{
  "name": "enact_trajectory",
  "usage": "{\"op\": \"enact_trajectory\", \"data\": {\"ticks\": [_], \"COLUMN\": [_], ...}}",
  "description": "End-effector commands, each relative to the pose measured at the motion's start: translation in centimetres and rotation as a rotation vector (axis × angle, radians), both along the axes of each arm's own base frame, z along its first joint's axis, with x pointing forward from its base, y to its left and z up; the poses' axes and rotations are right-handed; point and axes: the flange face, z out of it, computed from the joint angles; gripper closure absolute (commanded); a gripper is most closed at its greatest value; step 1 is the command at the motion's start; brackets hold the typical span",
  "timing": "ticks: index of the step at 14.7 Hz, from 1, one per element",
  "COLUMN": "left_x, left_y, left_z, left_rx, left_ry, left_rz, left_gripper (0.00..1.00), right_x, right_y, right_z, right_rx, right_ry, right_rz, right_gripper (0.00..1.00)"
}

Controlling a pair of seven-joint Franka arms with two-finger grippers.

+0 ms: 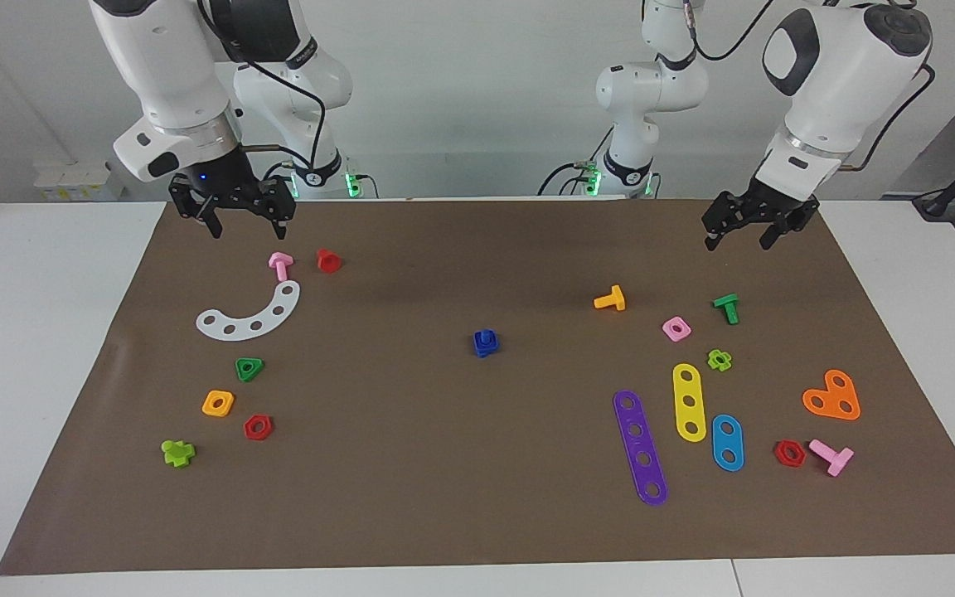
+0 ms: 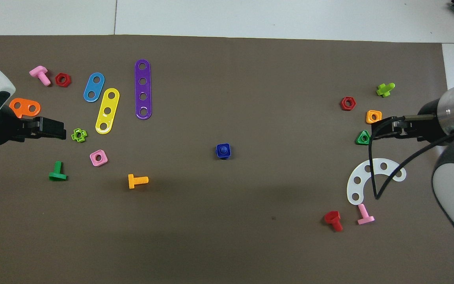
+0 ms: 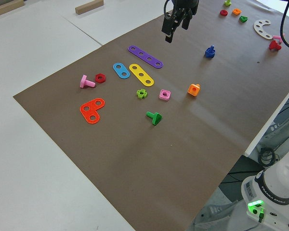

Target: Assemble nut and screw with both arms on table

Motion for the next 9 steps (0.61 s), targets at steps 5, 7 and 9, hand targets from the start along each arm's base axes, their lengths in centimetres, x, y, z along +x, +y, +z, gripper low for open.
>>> {"op": "enact_trajectory", "data": {"ticks": [5, 7, 9], "left_x": [-0.2, -0.2, -0.2], "left_y": [-0.4, -0.4, -0.5], "left_z": [0.3, 0.3, 0.5], "left_rx": [0.083, 0.084, 0.084], "left_ry": [-0.002, -0.006, -0.008], "left_rz": [-0.007, -0.010, -0.027], "left_gripper": [0.00, 0.00, 0.00], "right_x": [-0.1, -0.1, 0.0], "right_y": [-1.0, -1.1, -1.8], "right_z": [0.1, 0.1, 0.1], "right_rx": [0.006, 0.005, 0.004], "right_ry": [0.006, 0.006, 0.004], "right_rz": [-0.026, -0.022, -0.031], "right_gripper": [0.00, 0.00, 0.00]}}
